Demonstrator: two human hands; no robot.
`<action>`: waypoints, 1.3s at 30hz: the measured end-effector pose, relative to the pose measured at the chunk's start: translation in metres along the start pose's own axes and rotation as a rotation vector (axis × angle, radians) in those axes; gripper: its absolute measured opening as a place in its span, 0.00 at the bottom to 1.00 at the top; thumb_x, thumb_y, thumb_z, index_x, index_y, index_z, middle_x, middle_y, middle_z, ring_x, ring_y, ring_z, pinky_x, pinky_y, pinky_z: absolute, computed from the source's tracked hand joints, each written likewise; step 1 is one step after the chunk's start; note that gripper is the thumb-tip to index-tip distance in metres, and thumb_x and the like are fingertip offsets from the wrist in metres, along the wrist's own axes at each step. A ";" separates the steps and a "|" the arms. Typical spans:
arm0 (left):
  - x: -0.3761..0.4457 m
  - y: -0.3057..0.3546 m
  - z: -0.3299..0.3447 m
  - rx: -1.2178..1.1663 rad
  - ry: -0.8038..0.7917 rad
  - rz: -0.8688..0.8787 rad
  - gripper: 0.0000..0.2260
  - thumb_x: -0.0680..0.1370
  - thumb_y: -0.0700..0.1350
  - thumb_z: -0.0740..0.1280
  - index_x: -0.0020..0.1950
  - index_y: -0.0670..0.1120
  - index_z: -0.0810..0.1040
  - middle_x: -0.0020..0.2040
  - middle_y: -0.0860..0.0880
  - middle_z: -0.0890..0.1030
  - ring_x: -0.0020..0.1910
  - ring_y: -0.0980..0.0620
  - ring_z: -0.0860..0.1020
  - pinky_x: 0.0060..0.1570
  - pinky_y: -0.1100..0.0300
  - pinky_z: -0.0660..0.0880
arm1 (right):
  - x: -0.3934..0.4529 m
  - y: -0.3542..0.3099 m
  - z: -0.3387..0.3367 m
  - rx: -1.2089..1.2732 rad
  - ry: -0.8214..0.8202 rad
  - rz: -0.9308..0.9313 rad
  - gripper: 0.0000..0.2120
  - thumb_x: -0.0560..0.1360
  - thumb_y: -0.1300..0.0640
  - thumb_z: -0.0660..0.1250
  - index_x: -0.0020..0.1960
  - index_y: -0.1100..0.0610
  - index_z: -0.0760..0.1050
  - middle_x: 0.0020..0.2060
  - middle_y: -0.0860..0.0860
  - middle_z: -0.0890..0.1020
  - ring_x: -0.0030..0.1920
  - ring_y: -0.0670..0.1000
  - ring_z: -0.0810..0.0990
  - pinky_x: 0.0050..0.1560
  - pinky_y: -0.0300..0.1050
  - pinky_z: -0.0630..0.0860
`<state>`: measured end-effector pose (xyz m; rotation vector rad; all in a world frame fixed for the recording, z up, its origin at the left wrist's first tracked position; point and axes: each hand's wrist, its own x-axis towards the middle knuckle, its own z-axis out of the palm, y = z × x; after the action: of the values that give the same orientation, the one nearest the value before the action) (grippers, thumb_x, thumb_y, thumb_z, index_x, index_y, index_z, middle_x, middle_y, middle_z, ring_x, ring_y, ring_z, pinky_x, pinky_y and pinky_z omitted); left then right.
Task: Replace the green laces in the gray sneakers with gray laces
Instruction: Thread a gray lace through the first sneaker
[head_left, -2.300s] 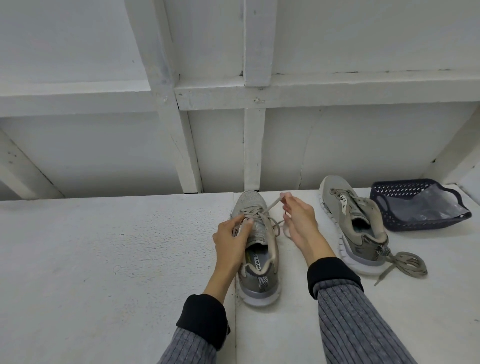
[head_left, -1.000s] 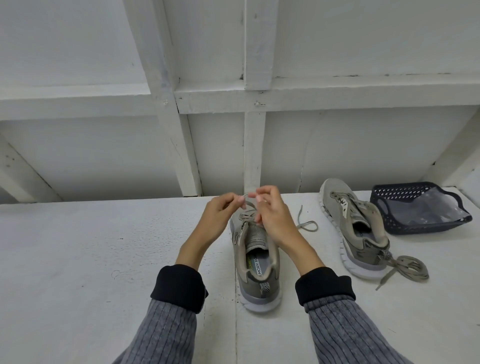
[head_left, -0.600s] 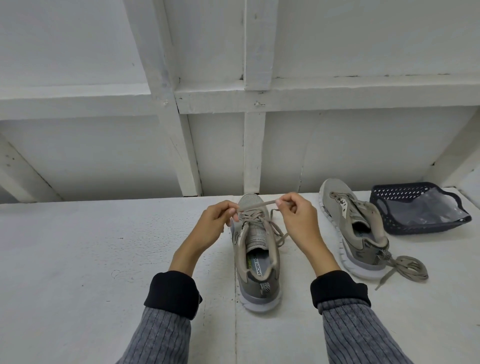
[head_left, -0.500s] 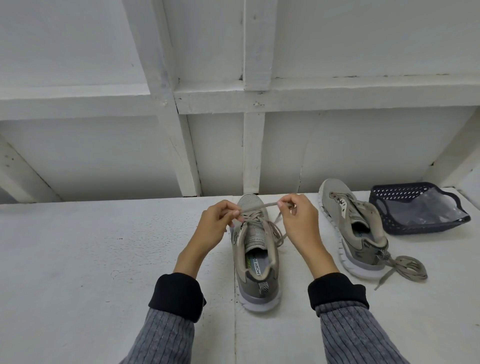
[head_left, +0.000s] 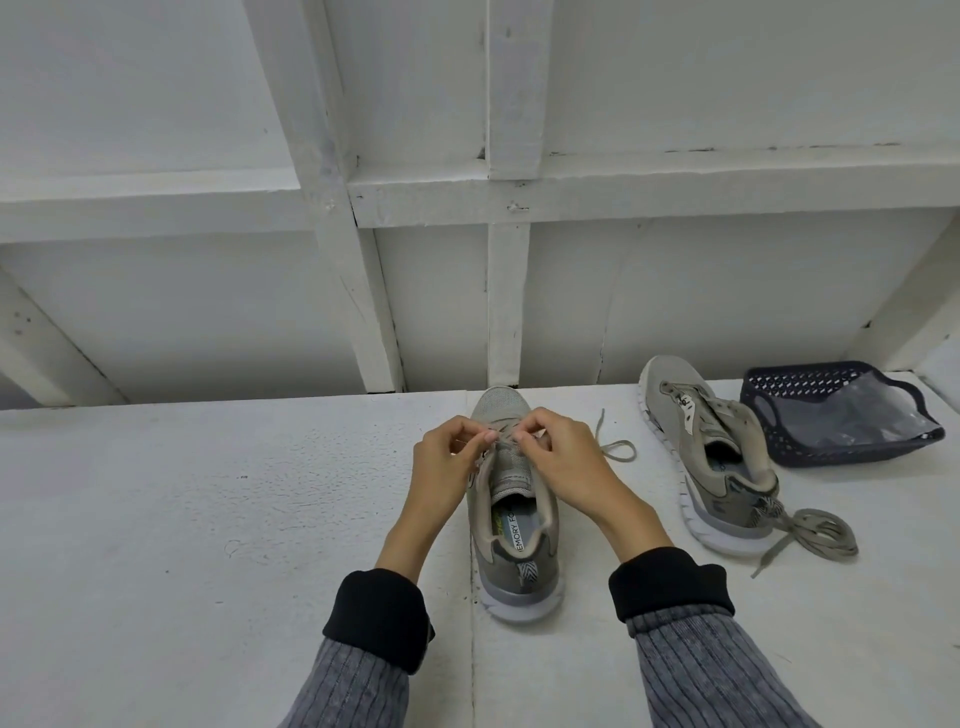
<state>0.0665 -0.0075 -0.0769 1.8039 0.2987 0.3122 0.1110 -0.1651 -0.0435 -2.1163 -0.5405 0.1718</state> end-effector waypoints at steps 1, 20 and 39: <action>0.000 0.000 0.001 -0.003 0.014 0.004 0.04 0.77 0.45 0.71 0.43 0.48 0.83 0.39 0.52 0.84 0.39 0.58 0.80 0.42 0.58 0.79 | 0.000 -0.002 0.001 0.018 -0.009 0.003 0.04 0.79 0.56 0.64 0.49 0.56 0.77 0.32 0.43 0.74 0.29 0.36 0.72 0.32 0.28 0.67; -0.011 -0.003 -0.009 0.109 -0.054 -0.145 0.09 0.80 0.47 0.65 0.55 0.48 0.83 0.49 0.53 0.83 0.49 0.56 0.81 0.51 0.60 0.79 | 0.007 -0.005 0.018 -0.112 0.153 0.041 0.04 0.76 0.58 0.68 0.45 0.56 0.82 0.34 0.47 0.78 0.36 0.41 0.75 0.35 0.27 0.68; -0.015 -0.020 -0.013 -0.242 -0.132 -0.276 0.11 0.83 0.39 0.60 0.50 0.38 0.81 0.42 0.48 0.82 0.39 0.60 0.80 0.42 0.66 0.77 | 0.018 -0.011 0.025 -0.524 -0.128 -0.104 0.08 0.78 0.56 0.63 0.49 0.57 0.80 0.43 0.52 0.80 0.44 0.53 0.77 0.40 0.43 0.67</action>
<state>0.0467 0.0039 -0.0941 1.5146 0.3946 0.0315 0.1157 -0.1332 -0.0477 -2.5865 -0.8413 0.1143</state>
